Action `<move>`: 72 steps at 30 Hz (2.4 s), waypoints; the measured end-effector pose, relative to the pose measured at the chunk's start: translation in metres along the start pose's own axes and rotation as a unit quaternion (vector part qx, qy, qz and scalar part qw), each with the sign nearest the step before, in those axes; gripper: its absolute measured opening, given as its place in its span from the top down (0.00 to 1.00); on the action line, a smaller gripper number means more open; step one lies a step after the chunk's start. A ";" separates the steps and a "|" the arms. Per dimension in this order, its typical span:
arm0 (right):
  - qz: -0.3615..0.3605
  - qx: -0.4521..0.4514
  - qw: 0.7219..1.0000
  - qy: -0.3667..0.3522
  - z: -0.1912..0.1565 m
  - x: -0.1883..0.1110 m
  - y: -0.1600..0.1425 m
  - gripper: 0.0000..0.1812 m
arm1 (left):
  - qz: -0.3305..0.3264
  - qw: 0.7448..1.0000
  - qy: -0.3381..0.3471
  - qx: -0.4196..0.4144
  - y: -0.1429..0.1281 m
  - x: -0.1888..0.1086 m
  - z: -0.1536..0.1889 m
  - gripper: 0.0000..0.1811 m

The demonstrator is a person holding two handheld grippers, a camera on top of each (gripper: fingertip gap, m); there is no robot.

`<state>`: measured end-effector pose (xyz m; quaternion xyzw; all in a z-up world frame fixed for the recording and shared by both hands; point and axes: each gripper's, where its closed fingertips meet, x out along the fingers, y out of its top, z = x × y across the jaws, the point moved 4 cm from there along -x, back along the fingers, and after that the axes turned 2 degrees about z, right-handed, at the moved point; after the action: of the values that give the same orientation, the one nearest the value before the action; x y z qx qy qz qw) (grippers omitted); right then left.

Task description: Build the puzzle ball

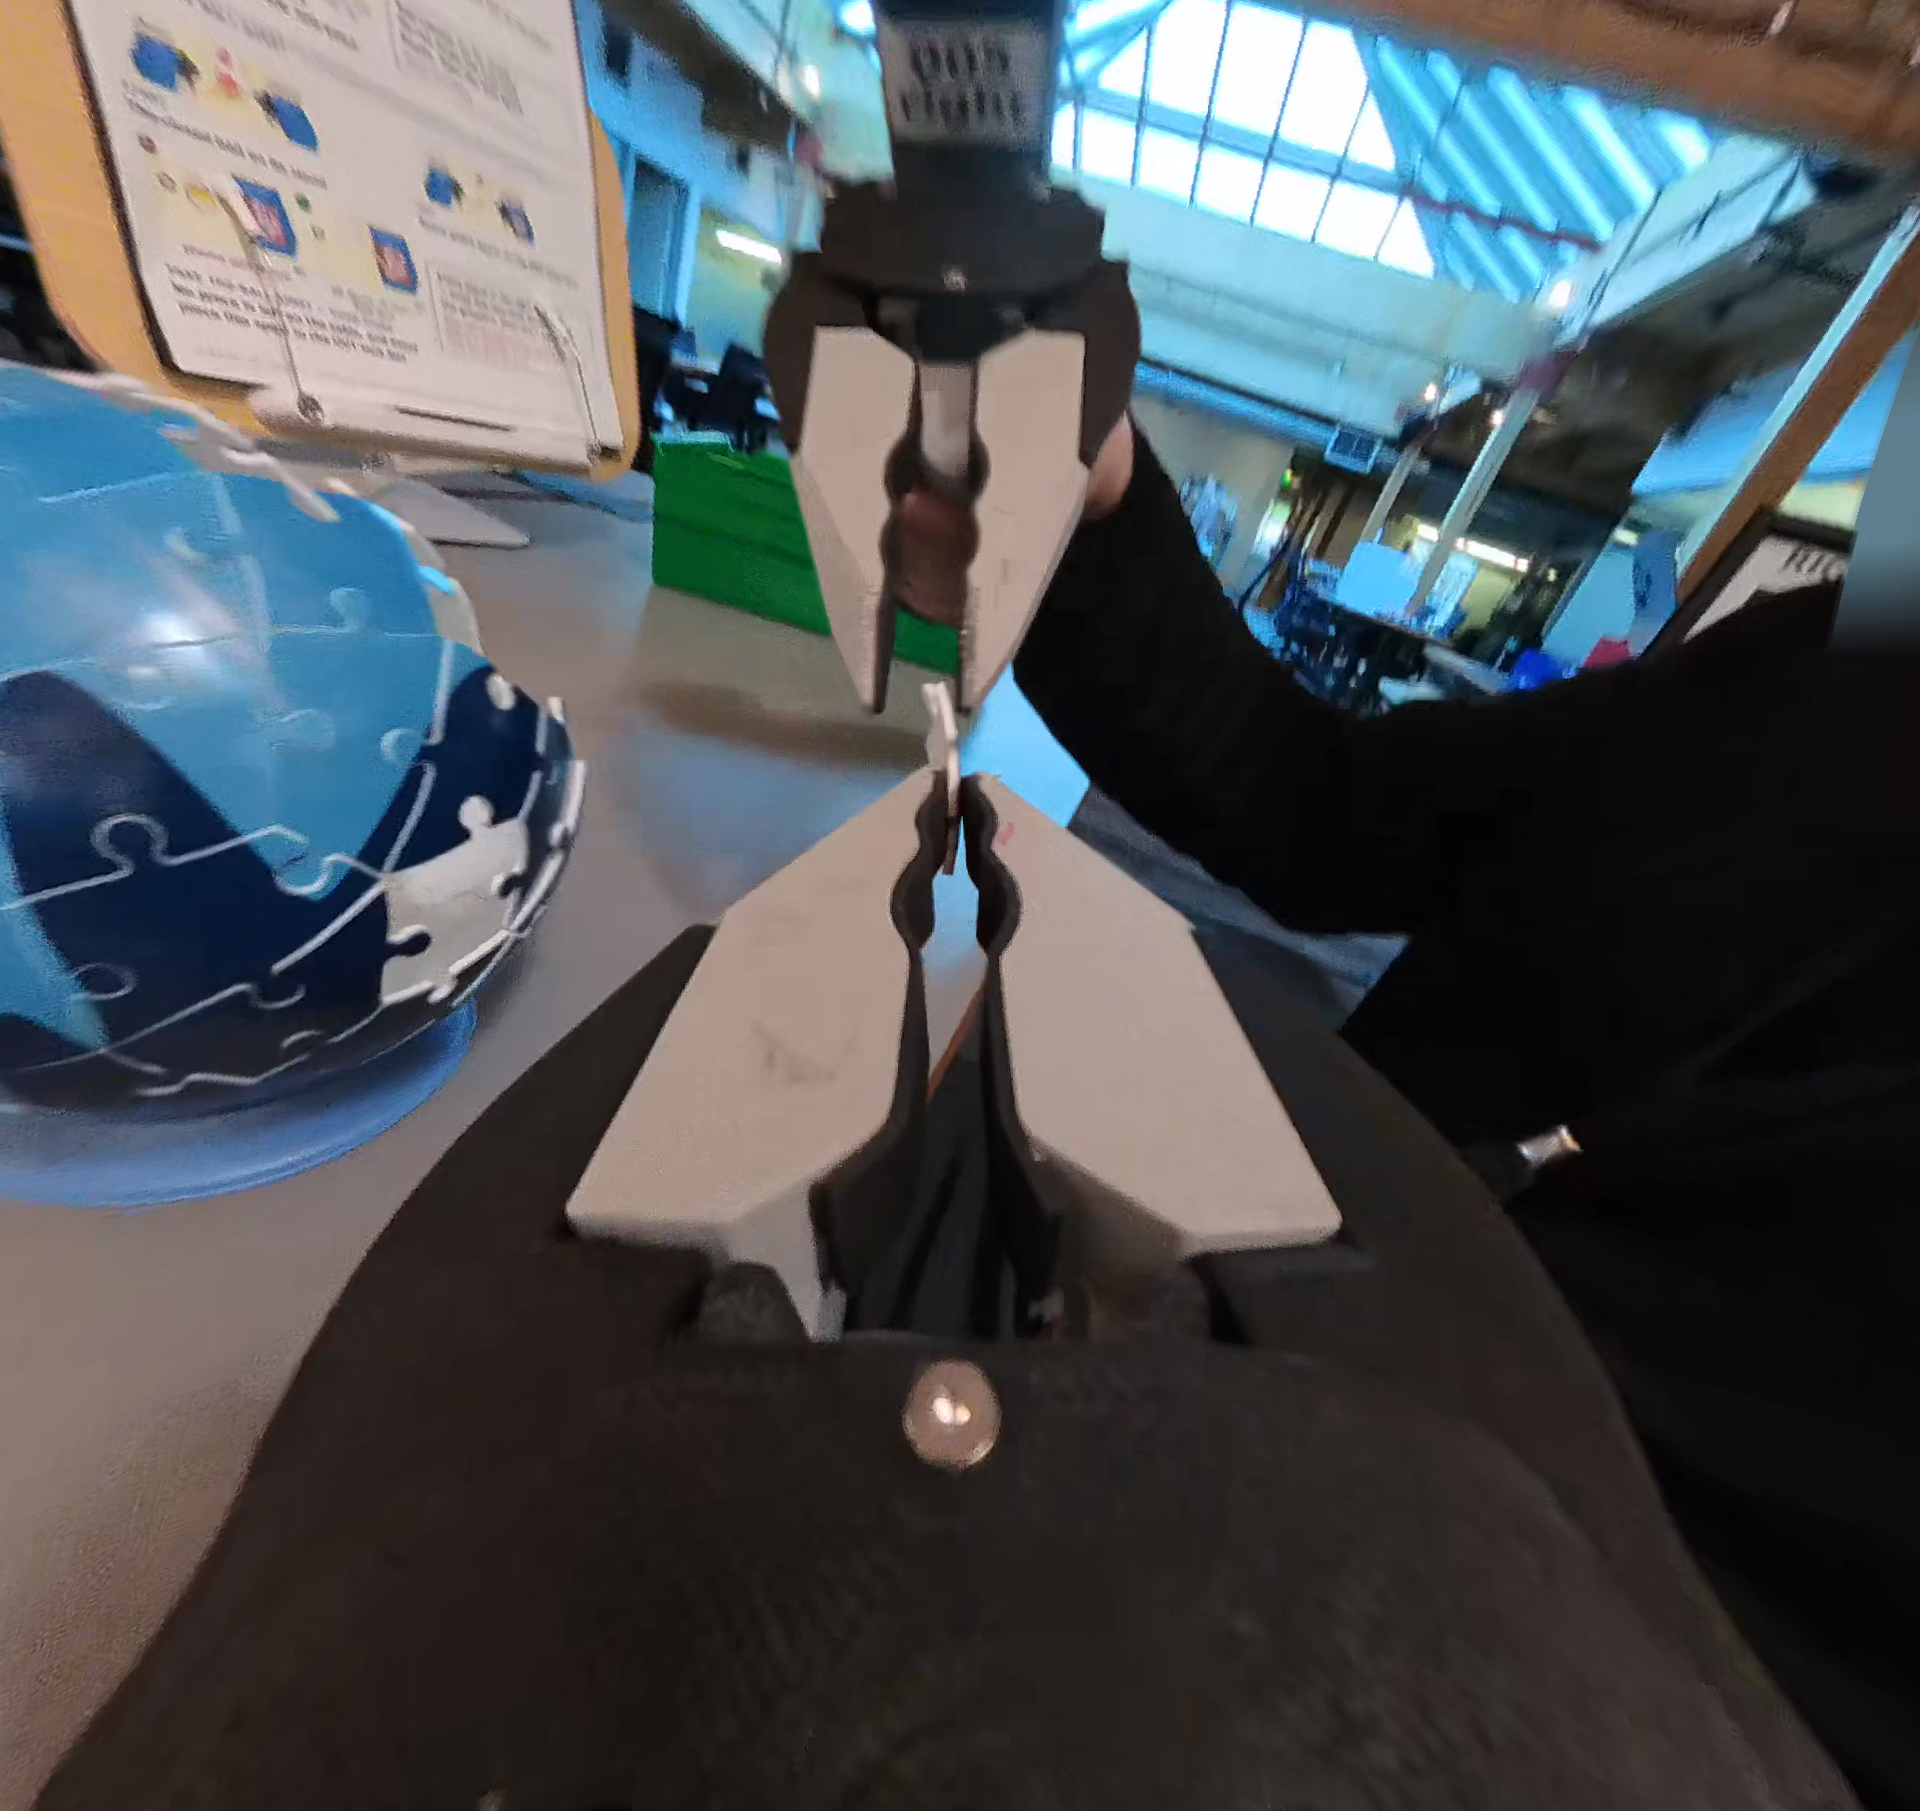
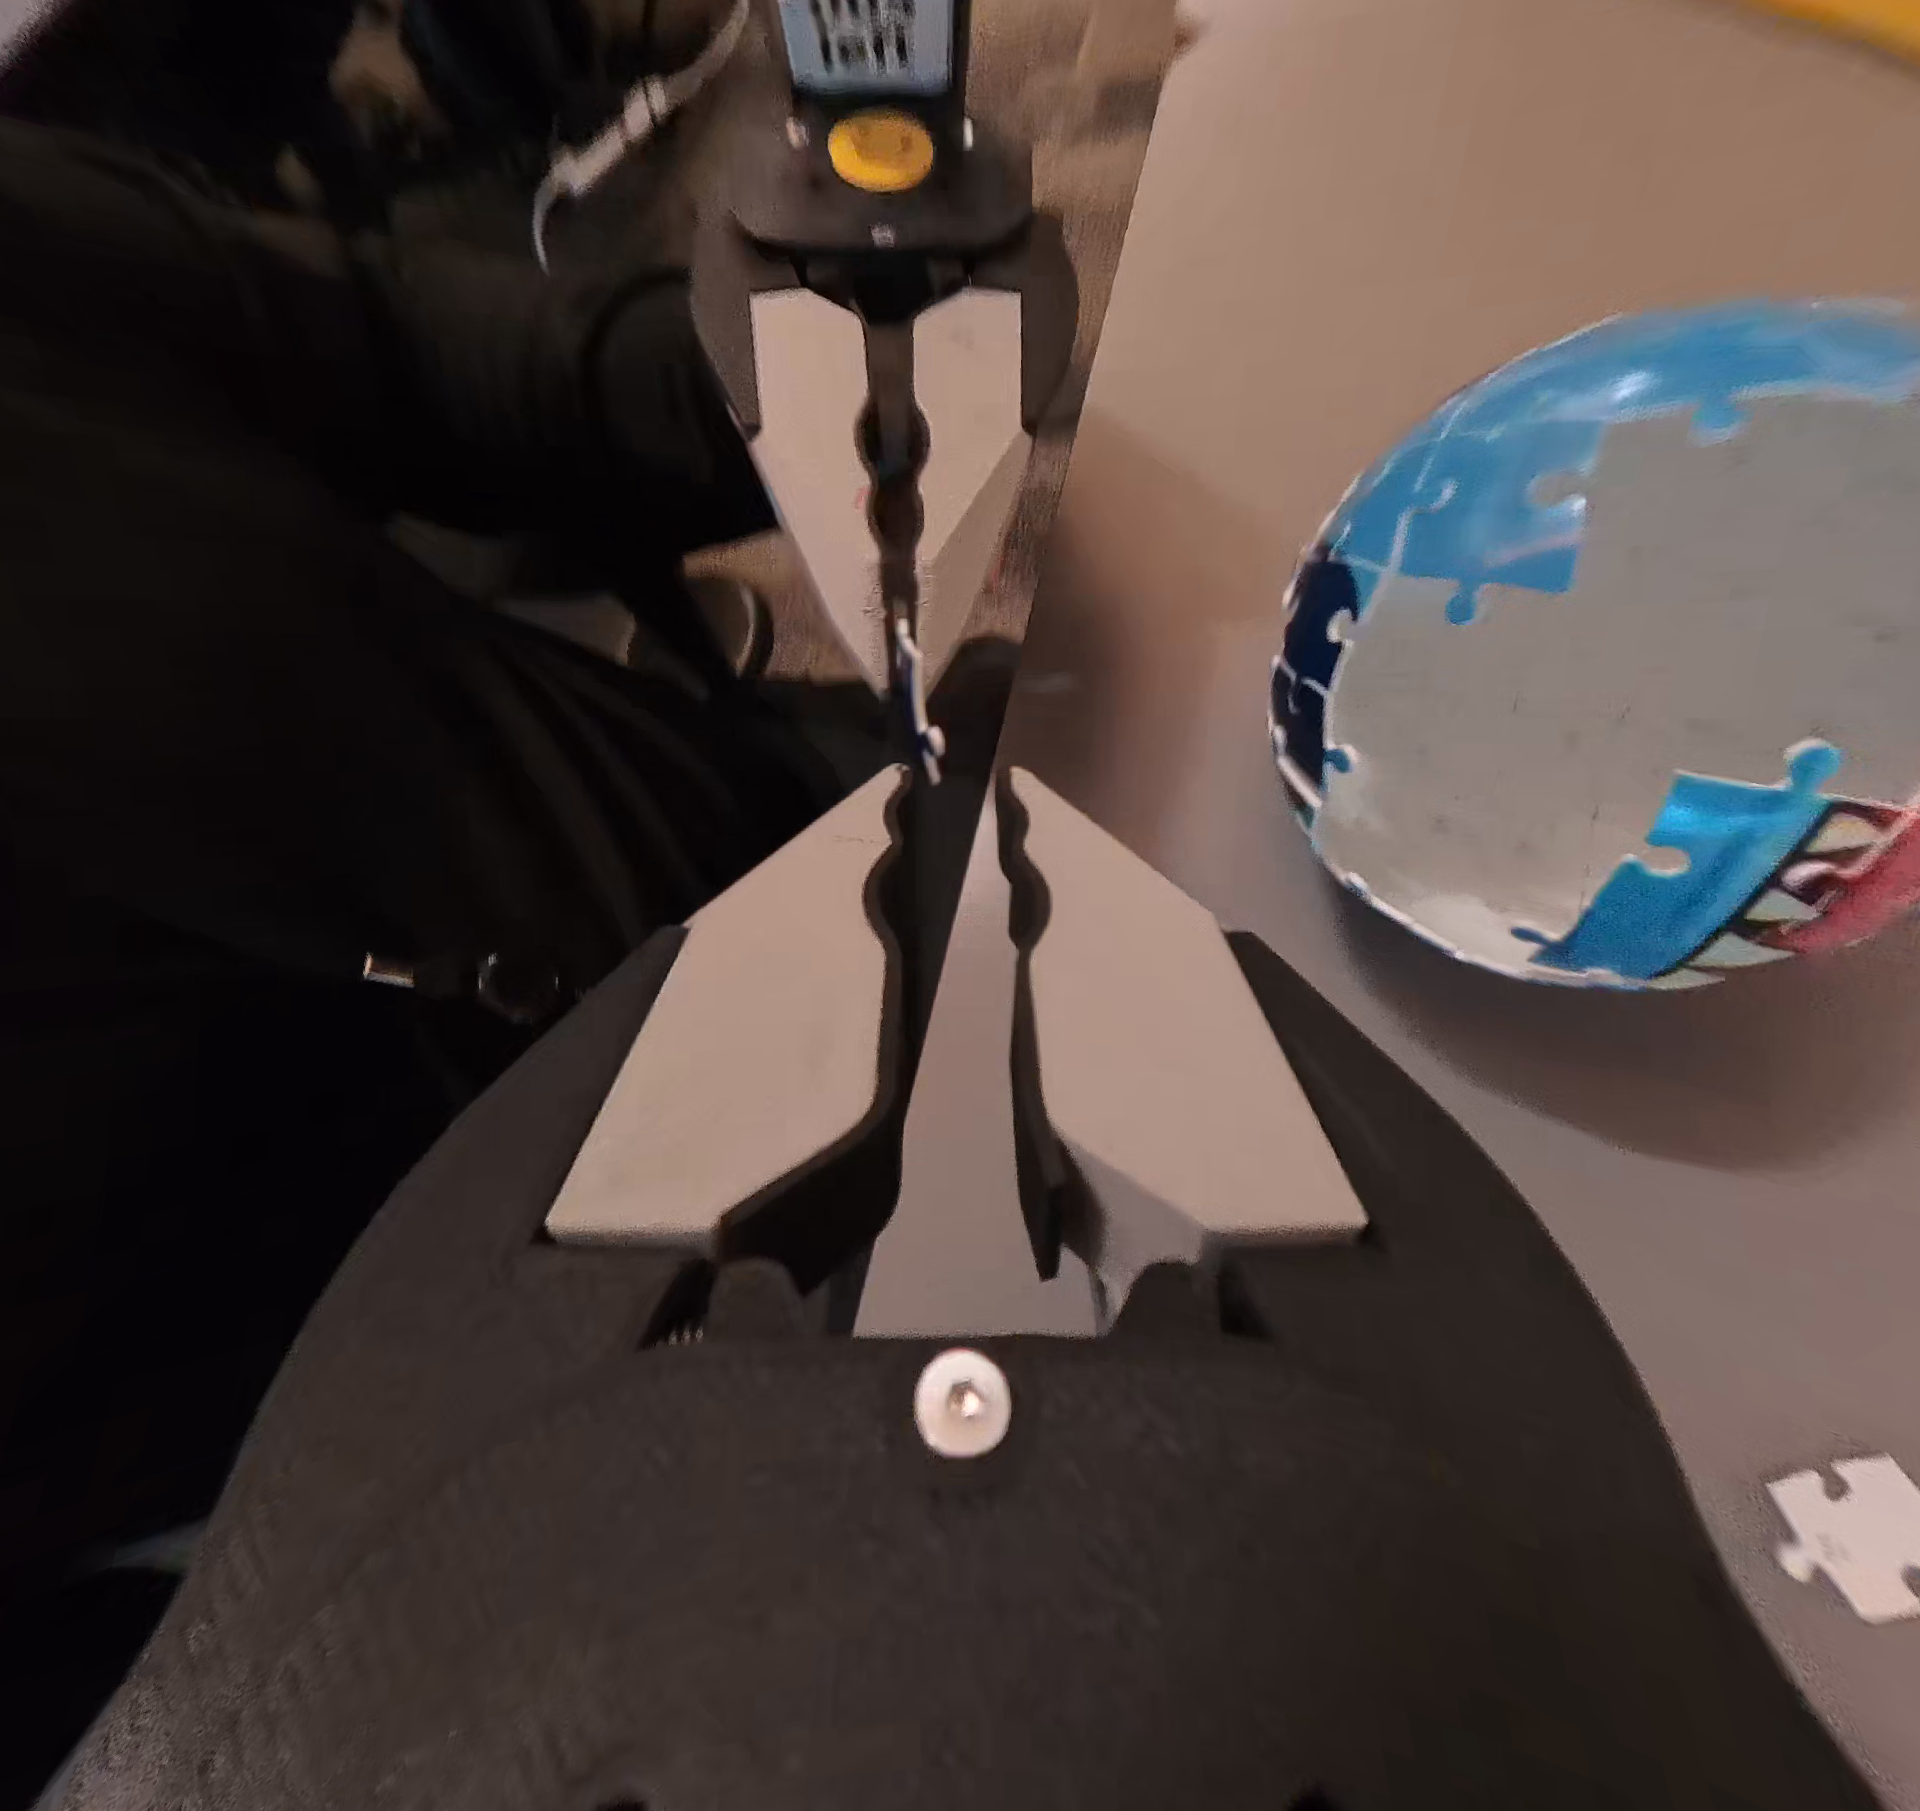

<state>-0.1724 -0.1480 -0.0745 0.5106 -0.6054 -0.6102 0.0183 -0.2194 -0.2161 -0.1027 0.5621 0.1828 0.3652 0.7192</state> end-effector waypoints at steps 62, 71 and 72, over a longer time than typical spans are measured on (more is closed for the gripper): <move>-0.120 -0.019 0.965 -0.233 0.048 0.059 0.010 1.00 | -0.174 0.928 0.273 0.184 0.000 -0.034 -0.082 0.71; -0.038 0.004 0.986 -0.164 0.031 0.054 0.013 1.00 | -0.157 0.959 0.145 0.185 0.000 -0.027 -0.046 0.90; -0.037 0.006 0.986 -0.164 0.031 0.052 0.012 1.00 | -0.156 0.961 0.138 0.183 0.000 -0.025 -0.045 0.95</move>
<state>-0.2249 -0.1625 -0.1043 0.4261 -0.5842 -0.6825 -0.1066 -0.2664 -0.2040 -0.1203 0.5927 0.4295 0.2832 0.6198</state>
